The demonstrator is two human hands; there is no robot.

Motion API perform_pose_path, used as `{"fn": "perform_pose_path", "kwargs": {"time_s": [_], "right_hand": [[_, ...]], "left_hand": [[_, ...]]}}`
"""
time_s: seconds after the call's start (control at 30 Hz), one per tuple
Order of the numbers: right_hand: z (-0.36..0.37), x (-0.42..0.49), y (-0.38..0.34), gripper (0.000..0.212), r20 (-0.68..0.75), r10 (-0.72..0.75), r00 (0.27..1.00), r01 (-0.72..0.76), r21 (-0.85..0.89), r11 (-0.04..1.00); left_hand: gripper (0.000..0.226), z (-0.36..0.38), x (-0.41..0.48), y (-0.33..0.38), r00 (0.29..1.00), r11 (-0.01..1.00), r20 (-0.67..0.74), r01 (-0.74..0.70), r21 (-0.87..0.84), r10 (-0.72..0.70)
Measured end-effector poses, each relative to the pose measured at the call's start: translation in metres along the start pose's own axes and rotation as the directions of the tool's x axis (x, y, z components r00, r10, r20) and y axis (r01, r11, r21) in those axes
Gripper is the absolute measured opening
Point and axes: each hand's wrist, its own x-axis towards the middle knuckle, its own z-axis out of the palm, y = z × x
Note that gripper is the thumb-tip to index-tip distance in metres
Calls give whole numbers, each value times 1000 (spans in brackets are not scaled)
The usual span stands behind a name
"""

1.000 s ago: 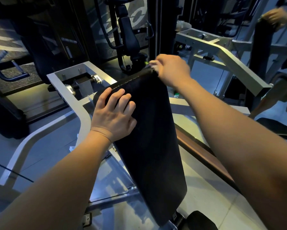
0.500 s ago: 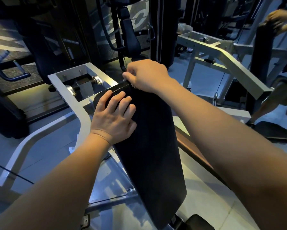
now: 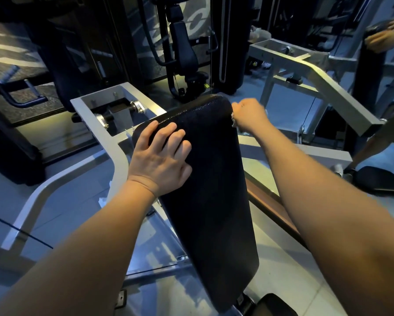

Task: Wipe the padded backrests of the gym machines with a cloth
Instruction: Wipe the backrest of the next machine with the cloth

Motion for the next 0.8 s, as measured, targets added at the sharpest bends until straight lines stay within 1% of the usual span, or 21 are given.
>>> {"fn": "perform_pose_path", "kwargs": {"time_s": [0.07,0.1,0.17,0.2,0.23,0.27,0.3,0.37,0.4,0.43,0.47,0.5,0.53,0.57,0.6,0.67,0.7,0.73,0.77,0.8], "right_hand": [[18,-15,26,35,99,48,994,-54,57,997],[25,-23,35,36,121,56,991,-69,112,991],[32,-30,41,32,129,61,990,-91,246,965],[31,-31,38,28,125,46,991,-79,276,958],[27,-31,33,26,105,33,994,-65,310,949],[22,-30,27,27,71,37,997,-62,398,915],[14,-31,17,31,17,49,999,-51,519,853],[-2,-27,-4,35,-135,-3,991,86,612,786],[-7,-24,-16,32,-181,-54,982,157,619,770],[-9,-21,-27,28,-195,-124,973,219,613,759],[-8,-20,-37,24,-177,-216,960,279,575,769],[-6,-19,-44,21,-135,-313,940,339,479,810],[-2,-19,-49,19,-77,-409,909,410,347,844],[1,-20,-52,19,-22,-480,877,472,232,851],[3,-19,-52,19,17,-503,864,494,162,854],[3,-14,-50,21,19,-441,897,433,160,887],[0,-11,-49,22,-2,-382,924,374,209,903],[-2,-6,-47,23,-33,-339,940,338,216,916],[-3,-2,-42,25,-35,-267,963,266,270,925],[-3,-1,-35,26,-12,-203,979,199,256,946]], "left_hand": [[35,1,-1,0,1000,1000,-13,-1,3,1],[35,1,-1,0,1000,1000,-13,0,7,0],[36,0,0,0,1000,1000,-4,0,12,0],[36,-1,0,0,1000,1000,-1,1,11,-1],[36,-1,0,0,1000,1000,-2,3,8,-3],[36,-1,0,0,1000,1000,-3,6,5,-6],[36,-1,0,0,1000,1000,-4,9,4,-9],[35,-1,-1,0,1000,1000,0,17,0,-17],[35,-1,-1,0,1000,1000,7,18,-6,-18],[35,-2,-1,-1,1000,1000,15,18,-14,-17],[36,-2,0,-1,1000,1000,23,17,-20,-17],[37,-2,0,-1,999,1000,32,16,-23,-15],[38,-2,-1,-2,999,1000,42,13,-26,-12],[38,-2,-1,-2,999,1000,50,10,-26,-9],[38,-2,-1,-2,998,1000,58,7,-26,-5],[37,-2,-1,-2,998,1000,61,4,-25,-2],[37,-2,-1,-2,998,1000,56,5,-26,-4],[37,-2,-1,-2,999,1000,51,8,-24,-7],[38,-2,-1,-2,999,1000,48,8,-23,-7],[38,-2,-1,-2,999,1000,45,6,-25,-5]]}}
